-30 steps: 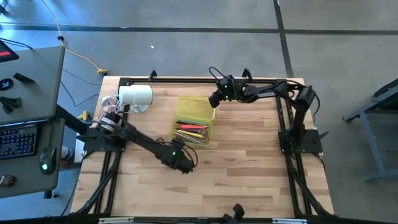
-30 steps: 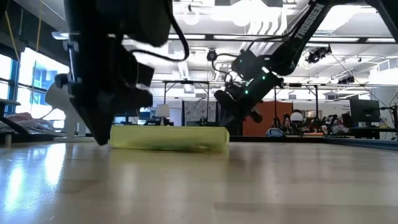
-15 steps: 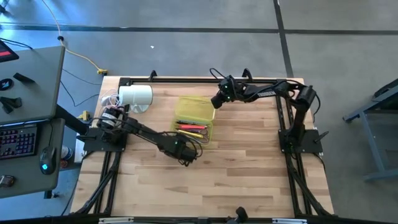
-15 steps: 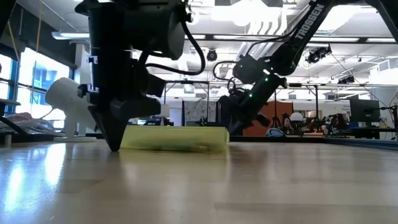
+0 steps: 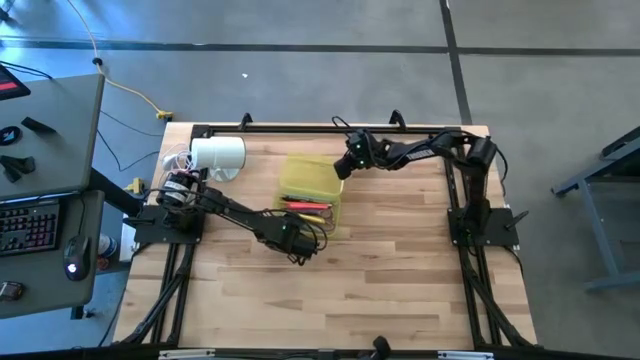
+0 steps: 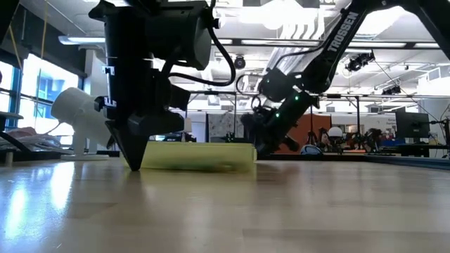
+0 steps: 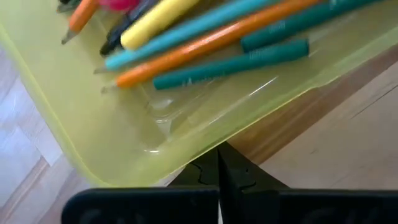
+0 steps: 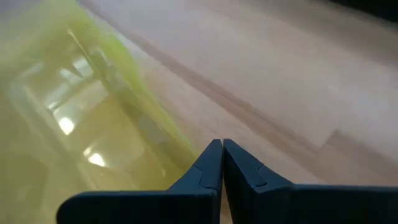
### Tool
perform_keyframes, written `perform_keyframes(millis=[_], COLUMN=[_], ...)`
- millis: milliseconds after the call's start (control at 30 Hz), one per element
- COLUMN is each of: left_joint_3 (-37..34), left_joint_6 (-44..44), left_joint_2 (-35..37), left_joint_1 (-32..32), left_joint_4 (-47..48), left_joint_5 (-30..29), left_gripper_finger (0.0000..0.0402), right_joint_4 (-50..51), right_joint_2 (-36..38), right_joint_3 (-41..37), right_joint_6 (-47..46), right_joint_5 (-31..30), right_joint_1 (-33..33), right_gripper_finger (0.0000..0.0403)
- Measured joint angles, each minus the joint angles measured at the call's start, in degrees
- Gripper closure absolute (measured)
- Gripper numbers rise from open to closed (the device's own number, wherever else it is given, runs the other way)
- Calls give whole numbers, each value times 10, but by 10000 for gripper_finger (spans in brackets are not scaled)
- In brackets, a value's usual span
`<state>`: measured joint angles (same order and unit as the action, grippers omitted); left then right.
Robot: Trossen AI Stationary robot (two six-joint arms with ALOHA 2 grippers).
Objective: Pick & place school supplies into a supply box
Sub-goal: Close the supply box lid
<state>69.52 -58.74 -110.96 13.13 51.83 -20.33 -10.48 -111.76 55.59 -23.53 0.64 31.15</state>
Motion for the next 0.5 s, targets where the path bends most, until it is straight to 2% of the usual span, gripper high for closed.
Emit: perform_keyframes(millis=[200,500], left_joint_3=[0,0], left_joint_6=[0,2], left_joint_2=[0,-1], left_joint_1=[0,0], left_joint_4=[0,0], left_joint_5=[-2,-4], left_gripper_finger=[387,386], right_joint_4=[-10,-22], right_joint_2=[-15,3], right_joint_3=[0,-2], right_joint_6=[21,99], right_joint_5=[-14,-27], right_joint_1=[-16,-54], right_gripper_finger=[403,403])
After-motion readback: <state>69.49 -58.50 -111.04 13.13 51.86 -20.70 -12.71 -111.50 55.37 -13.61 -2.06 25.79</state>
